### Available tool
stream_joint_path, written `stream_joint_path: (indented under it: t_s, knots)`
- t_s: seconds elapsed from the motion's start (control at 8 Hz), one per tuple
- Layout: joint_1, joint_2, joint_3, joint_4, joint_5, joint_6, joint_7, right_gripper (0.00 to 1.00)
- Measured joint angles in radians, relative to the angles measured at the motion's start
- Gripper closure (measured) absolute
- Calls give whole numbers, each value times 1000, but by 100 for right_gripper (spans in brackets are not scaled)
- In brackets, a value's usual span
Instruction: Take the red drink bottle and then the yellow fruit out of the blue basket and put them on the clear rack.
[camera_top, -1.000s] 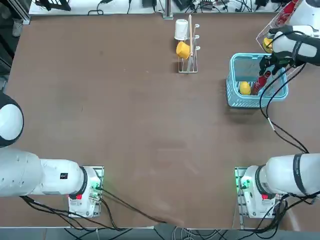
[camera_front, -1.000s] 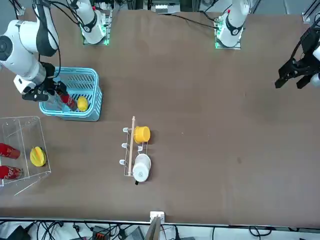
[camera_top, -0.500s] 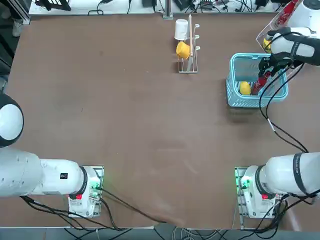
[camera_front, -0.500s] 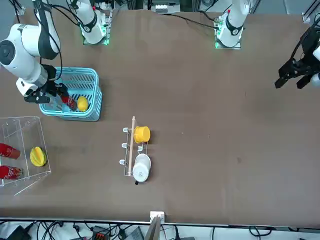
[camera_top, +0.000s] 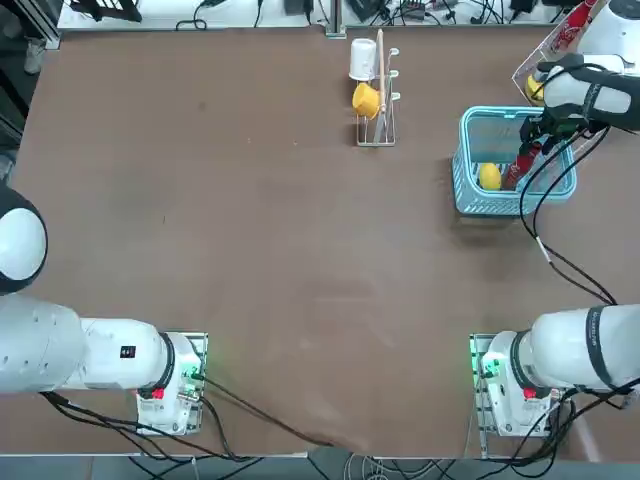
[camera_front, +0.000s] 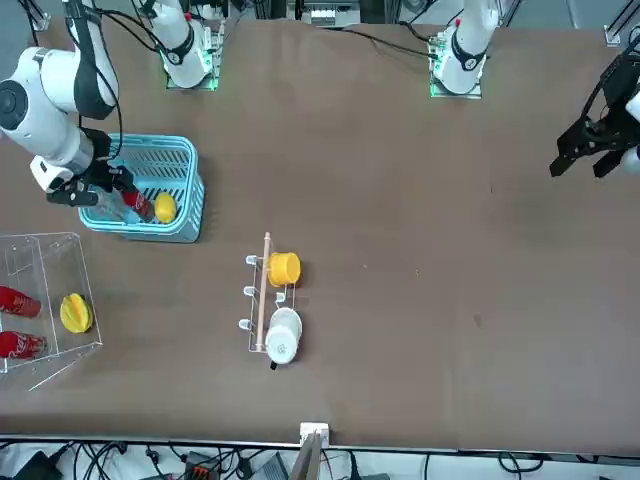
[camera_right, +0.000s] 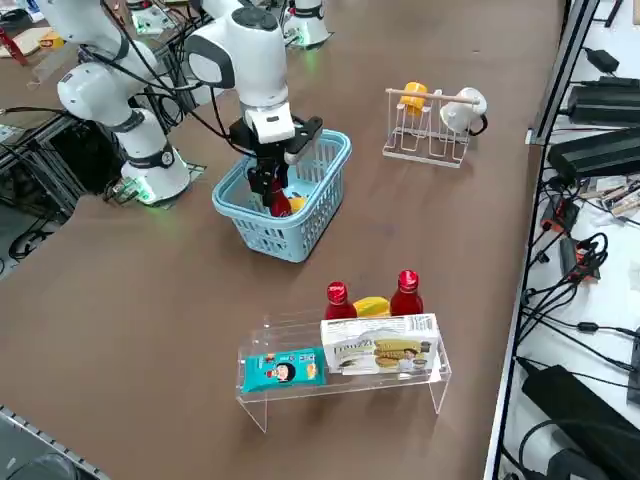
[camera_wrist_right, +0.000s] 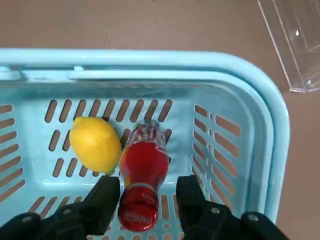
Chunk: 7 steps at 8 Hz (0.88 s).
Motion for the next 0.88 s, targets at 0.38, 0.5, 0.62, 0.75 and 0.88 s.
stream_joint_path:
  t_s: [0.38,0.5,0.62,0.75,0.88]
  knots:
    - [-1,0,0,0,0,-16,0,32]
    - [-1,0,0,0,0,-17,0,34]
    - [-1,0,0,0,0,-17,0,35]
    - [0,0,1,0,0,-17,0,37]
    - [0,0,1,0,0,-17,0,42]
